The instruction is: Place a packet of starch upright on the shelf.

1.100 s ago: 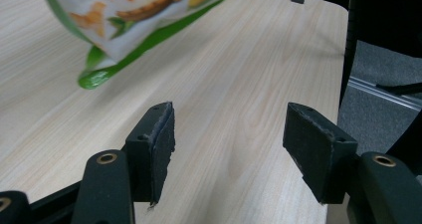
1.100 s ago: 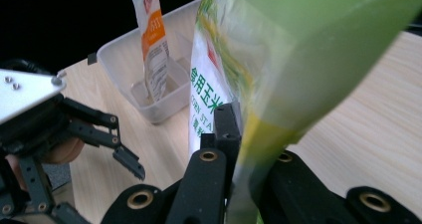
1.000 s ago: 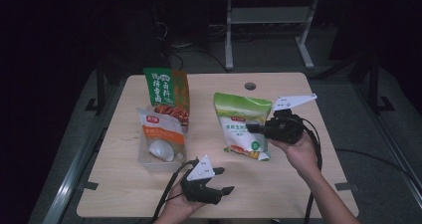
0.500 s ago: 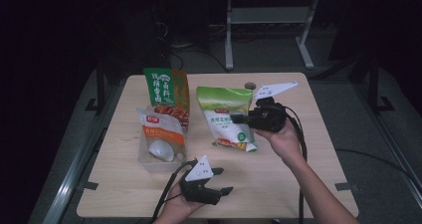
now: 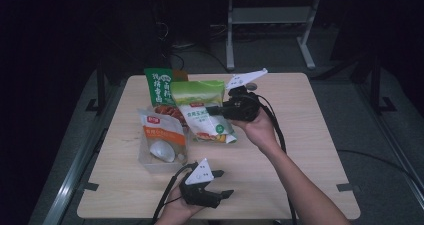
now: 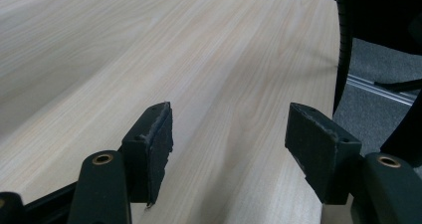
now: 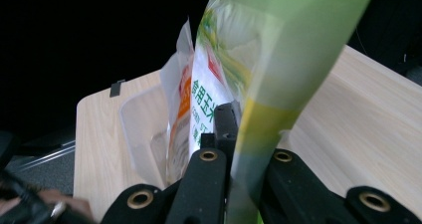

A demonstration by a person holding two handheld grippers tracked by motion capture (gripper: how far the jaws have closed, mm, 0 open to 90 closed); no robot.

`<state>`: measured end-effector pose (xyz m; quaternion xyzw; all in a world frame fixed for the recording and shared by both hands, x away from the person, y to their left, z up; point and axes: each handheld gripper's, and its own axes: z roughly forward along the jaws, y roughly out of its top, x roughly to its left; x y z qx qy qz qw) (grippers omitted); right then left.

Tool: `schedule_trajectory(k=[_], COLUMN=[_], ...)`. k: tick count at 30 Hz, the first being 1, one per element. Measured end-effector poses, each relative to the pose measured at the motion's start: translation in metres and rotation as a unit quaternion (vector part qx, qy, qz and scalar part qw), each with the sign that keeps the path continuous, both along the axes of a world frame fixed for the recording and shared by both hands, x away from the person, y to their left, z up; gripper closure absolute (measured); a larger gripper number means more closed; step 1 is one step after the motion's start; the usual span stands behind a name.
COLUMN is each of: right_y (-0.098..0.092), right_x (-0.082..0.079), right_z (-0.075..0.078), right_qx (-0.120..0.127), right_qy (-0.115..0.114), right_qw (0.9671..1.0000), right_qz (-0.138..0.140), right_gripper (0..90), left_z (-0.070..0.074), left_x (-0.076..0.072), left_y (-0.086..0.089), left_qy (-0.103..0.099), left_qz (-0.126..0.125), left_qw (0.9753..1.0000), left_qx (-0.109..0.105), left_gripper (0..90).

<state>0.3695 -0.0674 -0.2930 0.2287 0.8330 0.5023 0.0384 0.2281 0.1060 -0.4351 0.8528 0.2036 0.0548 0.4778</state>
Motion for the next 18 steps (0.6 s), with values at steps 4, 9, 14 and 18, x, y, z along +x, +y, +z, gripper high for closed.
schedule_trajectory(k=[4,9,14,18], right_y=[0.015,0.035,0.056,0.071], right_x=[0.009,0.018,0.026,0.032], right_z=[0.003,0.005,0.003,-0.003], right_qx=[0.000,0.001,-0.001,0.002], right_qy=[-0.003,-0.005,-0.006,-0.001], right_qw=[1.0000,1.0000,0.9999,0.9999], right_qz=[0.003,0.007,0.013,0.012], right_gripper=[89.6,89.7,89.7,89.6], left_z=[0.000,0.000,0.001,0.002], left_x=[-0.001,-0.001,-0.002,-0.003], left_y=[0.000,0.001,0.001,0.003], left_qy=[-0.001,-0.004,-0.005,-0.007], left_qz=[-0.002,-0.006,-0.007,-0.009], left_qw=[1.0000,1.0000,1.0000,0.9999], left_qx=[0.000,0.004,0.004,0.005], left_gripper=[34.4,34.4,34.5,34.4])
